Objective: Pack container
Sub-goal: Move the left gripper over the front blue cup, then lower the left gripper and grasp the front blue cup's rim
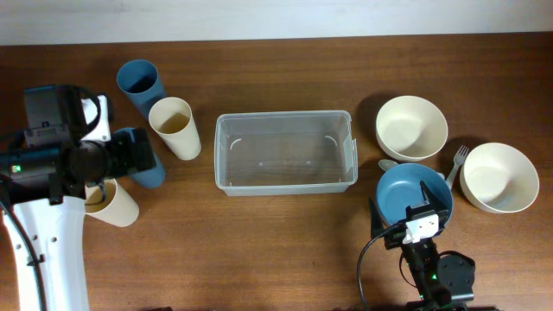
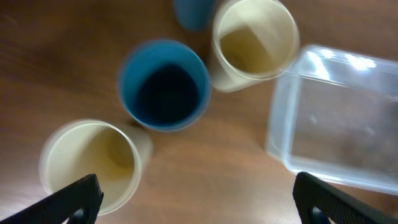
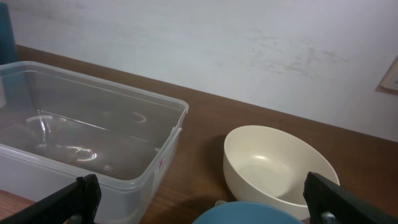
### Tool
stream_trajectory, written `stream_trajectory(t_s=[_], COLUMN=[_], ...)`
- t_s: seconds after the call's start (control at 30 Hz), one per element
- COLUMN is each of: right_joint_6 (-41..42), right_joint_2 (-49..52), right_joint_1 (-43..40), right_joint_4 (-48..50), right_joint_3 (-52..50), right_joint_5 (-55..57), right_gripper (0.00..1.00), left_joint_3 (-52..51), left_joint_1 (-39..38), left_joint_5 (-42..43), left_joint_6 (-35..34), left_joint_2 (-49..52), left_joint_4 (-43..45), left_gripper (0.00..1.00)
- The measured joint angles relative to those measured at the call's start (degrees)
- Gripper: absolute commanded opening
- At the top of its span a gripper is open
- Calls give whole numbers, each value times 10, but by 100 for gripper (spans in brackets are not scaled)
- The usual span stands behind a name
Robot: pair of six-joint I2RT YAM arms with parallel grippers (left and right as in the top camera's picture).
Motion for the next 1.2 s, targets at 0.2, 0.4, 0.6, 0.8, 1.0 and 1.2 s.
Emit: stream_trajectory(t_s=[0.2, 0.4, 0.6, 0.8, 1.0, 1.2], right_joint_6=[0, 0, 0, 0, 0, 0], right_joint_2=[0, 0, 0, 0, 0, 0], right_joint_1=[0, 0, 0, 0, 0, 0], right_joint_4=[0, 0, 0, 0, 0, 0], right_joint_3=[0, 0, 0, 0, 0, 0], right_joint_5=[0, 0, 0, 0, 0, 0], right_gripper=[99, 99, 99, 99, 99, 99], left_joint_3=[3, 3, 3, 3, 3, 3], left_joint_1=[0, -10, -40, -75, -96, -99], left_joint_5=[-35, -42, -44, -50, -66, -83], left_joint_6=[0, 0, 5, 26, 38, 42], left_joint_2=[40, 139, 201, 206, 207, 207], left_joint_4=[47, 39, 43, 54, 35, 3], left_gripper=[100, 100, 100, 100, 100, 95])
